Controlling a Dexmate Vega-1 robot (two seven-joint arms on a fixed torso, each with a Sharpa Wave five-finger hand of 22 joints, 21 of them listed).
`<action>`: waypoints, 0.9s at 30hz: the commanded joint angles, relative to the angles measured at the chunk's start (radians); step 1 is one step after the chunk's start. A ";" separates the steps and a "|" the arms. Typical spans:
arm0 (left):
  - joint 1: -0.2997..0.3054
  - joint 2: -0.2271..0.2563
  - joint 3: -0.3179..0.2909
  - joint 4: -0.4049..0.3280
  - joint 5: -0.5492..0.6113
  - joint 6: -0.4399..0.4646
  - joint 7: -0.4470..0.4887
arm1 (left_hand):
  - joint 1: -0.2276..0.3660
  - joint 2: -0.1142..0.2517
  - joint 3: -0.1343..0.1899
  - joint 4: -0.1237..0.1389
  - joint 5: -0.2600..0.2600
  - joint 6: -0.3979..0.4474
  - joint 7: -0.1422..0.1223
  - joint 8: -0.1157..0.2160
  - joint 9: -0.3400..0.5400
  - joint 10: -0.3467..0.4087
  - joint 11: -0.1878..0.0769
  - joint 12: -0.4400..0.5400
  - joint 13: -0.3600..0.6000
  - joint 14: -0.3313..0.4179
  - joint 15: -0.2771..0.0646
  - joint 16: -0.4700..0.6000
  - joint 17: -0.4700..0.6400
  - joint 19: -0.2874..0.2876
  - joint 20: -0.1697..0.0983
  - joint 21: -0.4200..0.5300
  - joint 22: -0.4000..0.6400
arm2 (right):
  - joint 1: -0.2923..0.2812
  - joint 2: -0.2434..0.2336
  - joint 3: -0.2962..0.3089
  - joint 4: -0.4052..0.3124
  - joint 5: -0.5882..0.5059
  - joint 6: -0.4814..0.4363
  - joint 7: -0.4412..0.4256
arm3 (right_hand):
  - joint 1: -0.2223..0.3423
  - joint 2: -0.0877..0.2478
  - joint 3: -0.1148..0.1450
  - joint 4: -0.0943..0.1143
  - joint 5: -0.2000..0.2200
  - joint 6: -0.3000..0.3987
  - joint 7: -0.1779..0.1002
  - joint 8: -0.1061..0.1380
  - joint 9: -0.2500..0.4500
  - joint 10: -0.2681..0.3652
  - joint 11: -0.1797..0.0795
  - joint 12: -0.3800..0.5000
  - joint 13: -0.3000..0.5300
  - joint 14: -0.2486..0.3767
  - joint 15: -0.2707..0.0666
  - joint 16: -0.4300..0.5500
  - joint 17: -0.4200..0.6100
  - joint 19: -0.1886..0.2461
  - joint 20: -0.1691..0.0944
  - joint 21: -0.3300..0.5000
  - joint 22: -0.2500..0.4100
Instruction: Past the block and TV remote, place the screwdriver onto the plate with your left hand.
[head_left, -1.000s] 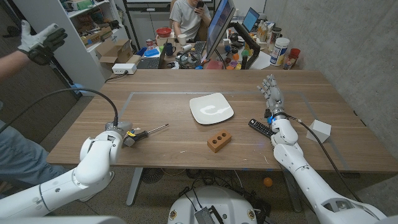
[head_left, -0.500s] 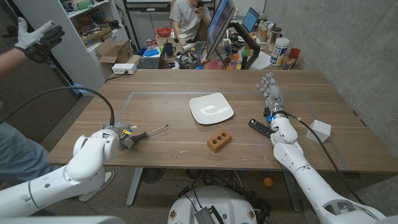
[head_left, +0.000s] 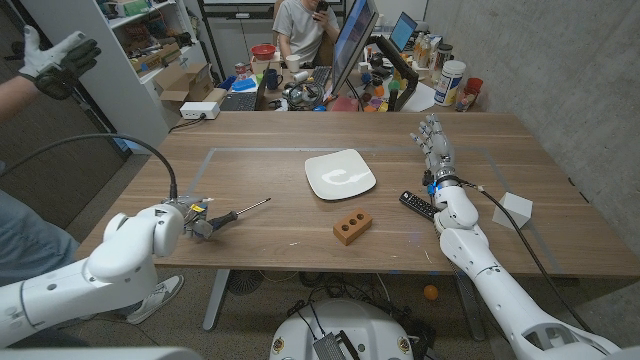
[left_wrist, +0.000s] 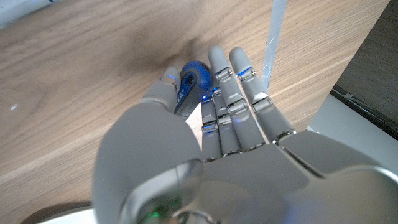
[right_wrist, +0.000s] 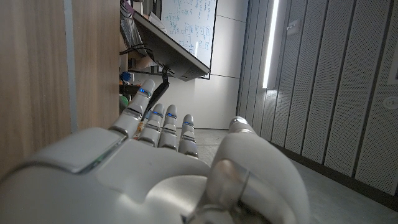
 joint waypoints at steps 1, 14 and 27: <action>0.120 0.126 -0.191 -0.049 -0.247 -0.051 0.157 | 0.073 0.082 0.036 0.020 0.003 0.193 -0.083 0.014 0.007 0.156 -0.155 -0.005 0.007 -0.004 -0.005 -0.001 0.006 -0.003 -0.001 -0.001 0.000 | -0.019 -0.009 0.001 -0.041 -0.011 -0.019 -0.031 | -0.007 -0.003 -0.001 -0.005 0.006 0.005 -0.006 -0.001 0.000 0.006 0.001 -0.002 0.000 0.012 0.001 -0.002 0.002 0.010 0.002 -0.005 0.003; 0.152 0.211 -0.305 0.023 -0.412 -0.200 0.244 | 0.069 0.087 0.033 0.024 0.001 0.189 -0.094 0.018 0.015 0.149 -0.157 -0.013 0.016 -0.014 -0.015 -0.010 0.009 -0.026 -0.008 -0.009 0.001 | -0.021 -0.008 0.000 -0.048 -0.014 -0.019 -0.042 | -0.009 -0.002 -0.001 -0.007 0.007 0.006 -0.006 -0.001 0.000 0.008 0.001 -0.006 0.000 0.012 0.002 -0.002 0.000 0.013 0.002 -0.012 0.004; 0.165 0.240 -0.368 0.096 -0.410 -0.326 0.250 | 0.060 0.087 0.023 0.029 -0.005 0.192 -0.110 0.020 0.015 0.147 -0.171 -0.019 0.026 -0.051 -0.014 -0.028 0.012 -0.058 -0.015 -0.021 0.001 | -0.010 -0.006 -0.002 -0.038 -0.018 -0.017 -0.045 | -0.010 -0.002 0.000 -0.009 0.007 0.006 -0.006 -0.002 0.000 0.009 0.003 -0.010 0.000 0.013 0.001 -0.003 -0.002 0.016 0.002 -0.018 0.004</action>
